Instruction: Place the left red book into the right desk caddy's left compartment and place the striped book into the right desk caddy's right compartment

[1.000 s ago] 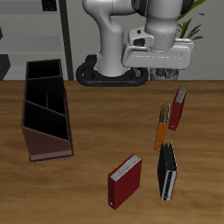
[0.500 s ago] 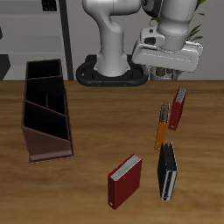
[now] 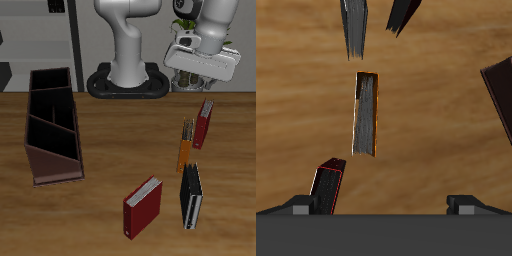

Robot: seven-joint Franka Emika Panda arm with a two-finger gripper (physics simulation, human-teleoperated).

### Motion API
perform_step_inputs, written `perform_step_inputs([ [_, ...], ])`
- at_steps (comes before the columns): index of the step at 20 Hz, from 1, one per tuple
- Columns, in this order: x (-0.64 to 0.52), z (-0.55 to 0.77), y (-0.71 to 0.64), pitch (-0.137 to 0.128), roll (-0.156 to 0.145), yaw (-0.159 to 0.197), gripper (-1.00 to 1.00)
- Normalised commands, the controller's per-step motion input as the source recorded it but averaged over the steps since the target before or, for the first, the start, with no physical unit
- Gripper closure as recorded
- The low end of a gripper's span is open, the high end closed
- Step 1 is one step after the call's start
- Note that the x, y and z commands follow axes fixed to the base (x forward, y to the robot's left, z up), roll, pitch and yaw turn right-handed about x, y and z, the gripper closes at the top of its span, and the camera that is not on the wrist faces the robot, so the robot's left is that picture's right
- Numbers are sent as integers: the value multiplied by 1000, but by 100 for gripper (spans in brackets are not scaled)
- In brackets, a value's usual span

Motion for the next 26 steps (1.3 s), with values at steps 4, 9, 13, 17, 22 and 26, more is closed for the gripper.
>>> perform_step_inputs([
  [4, -292, -195, 376, -15, 20, -14, -100],
  [9, -147, -92, 223, -2, 64, 1, -100],
  [13, 48, -105, 204, 35, 86, -42, -100],
  [17, -5, -45, 87, -23, 50, 0, -100],
  [22, 36, -113, 73, 14, 5, -33, -100],
  [26, 41, -128, 60, -30, 22, -3, -100],
])
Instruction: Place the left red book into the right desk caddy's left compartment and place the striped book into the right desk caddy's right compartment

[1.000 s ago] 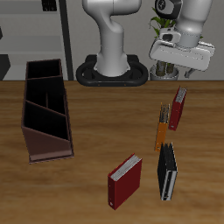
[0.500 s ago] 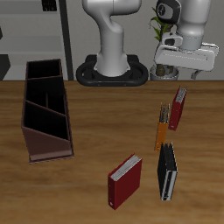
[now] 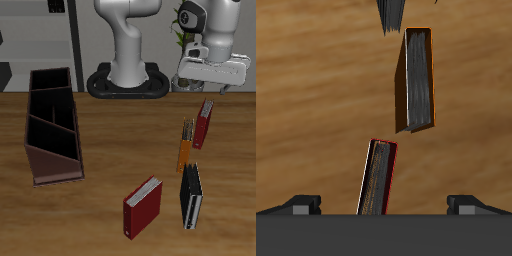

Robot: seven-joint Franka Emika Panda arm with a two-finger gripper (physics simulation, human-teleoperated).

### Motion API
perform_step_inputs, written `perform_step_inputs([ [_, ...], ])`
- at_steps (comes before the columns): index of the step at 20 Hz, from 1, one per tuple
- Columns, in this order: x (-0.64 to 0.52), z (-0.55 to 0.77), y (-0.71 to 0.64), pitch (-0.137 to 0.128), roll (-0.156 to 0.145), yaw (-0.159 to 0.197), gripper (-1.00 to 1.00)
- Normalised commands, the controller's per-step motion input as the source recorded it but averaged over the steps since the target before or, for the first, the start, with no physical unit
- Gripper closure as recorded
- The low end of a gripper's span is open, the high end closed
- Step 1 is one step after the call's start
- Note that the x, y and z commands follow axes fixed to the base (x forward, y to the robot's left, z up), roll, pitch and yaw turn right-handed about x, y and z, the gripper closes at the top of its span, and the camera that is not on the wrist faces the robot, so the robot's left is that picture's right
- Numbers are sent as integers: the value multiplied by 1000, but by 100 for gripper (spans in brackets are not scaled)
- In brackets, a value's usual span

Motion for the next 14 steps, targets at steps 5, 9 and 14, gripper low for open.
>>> perform_step_inputs([
  [5, 106, -203, 37, 48, 30, -14, -100],
  [9, 78, -266, 1, 30, 17, -18, -100],
  [14, 78, -181, -34, 27, -12, -19, -100],
])
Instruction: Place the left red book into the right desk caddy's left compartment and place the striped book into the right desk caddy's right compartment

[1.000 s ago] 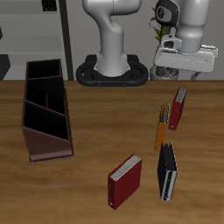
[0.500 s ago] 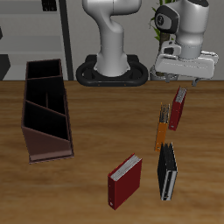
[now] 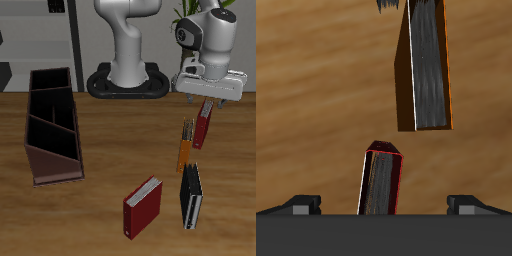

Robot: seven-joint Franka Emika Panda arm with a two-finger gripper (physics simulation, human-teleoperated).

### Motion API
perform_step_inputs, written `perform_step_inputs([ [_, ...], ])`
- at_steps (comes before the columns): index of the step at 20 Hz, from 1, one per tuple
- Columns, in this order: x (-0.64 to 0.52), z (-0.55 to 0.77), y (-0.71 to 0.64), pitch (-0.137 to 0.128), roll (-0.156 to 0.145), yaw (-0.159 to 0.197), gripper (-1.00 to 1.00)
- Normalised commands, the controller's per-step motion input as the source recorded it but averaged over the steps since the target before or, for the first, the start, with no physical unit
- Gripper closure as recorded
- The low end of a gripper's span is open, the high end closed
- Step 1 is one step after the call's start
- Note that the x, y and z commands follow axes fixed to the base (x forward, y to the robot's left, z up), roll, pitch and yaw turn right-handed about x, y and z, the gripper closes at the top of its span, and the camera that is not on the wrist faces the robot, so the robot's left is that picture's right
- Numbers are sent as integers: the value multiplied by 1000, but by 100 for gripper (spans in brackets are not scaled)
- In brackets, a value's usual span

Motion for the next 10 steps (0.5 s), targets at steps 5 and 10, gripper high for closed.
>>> perform_step_inputs([
  [5, 78, -194, -24, 33, -1, -17, -100],
  [10, 43, -223, -25, 31, -12, -9, -100],
])
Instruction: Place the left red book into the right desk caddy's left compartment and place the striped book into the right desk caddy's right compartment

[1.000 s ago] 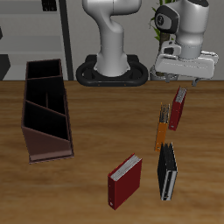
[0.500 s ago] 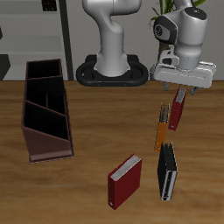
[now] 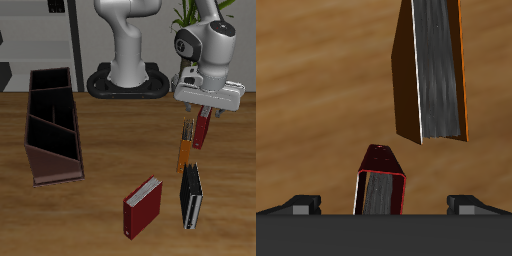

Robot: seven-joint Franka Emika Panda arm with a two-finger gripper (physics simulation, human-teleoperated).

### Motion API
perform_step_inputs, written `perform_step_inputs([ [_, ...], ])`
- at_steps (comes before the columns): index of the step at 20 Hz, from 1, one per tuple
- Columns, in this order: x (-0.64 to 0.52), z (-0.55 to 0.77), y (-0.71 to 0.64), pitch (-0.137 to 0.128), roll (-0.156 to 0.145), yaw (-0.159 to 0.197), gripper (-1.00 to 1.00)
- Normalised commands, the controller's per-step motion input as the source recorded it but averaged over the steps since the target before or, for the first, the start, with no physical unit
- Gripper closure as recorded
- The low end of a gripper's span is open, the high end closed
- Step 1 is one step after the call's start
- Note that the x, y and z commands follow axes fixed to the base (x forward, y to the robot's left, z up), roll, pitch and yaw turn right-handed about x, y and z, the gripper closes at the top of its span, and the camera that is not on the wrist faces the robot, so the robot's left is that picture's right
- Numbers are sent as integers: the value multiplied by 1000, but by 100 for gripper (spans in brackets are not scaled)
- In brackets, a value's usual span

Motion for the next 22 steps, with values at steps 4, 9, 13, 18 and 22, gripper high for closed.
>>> perform_step_inputs([
  [4, -8, -198, 26, 25, 10, 1, -100],
  [9, 21, -167, -4, 41, 6, -23, 100],
  [13, -56, 100, -14, -5, 19, -1, 100],
  [18, -29, 224, -50, -35, 18, 3, 100],
  [22, -4, 251, -138, -26, 1, 18, 100],
])
